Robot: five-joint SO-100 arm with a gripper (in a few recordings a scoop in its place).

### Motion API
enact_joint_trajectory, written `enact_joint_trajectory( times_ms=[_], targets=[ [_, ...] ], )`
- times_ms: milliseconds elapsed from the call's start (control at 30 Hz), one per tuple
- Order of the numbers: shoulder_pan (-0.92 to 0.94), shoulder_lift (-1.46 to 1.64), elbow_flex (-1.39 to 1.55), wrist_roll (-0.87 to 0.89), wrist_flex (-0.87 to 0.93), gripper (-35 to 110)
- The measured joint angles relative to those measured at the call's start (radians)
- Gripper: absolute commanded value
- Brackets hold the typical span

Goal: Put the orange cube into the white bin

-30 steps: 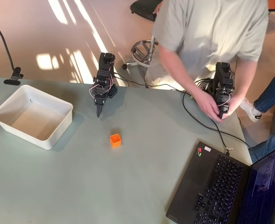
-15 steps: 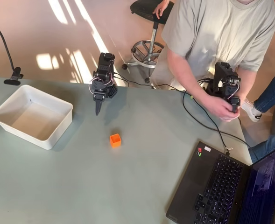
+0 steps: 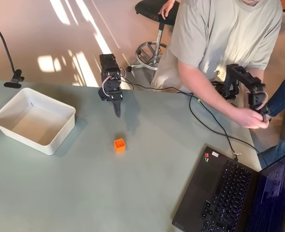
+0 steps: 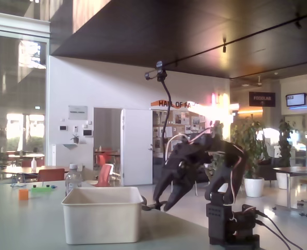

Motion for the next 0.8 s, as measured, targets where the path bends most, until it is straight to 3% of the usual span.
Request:
enact_joint_trajectory(
  times_ms=[400, 800],
  targets=[
    [-0.021, -0.773, -0.703, 0.0, 0.448, 28],
    [-0.021, -0.893, -0.825, -0.051, 0.545, 73]
  ],
)
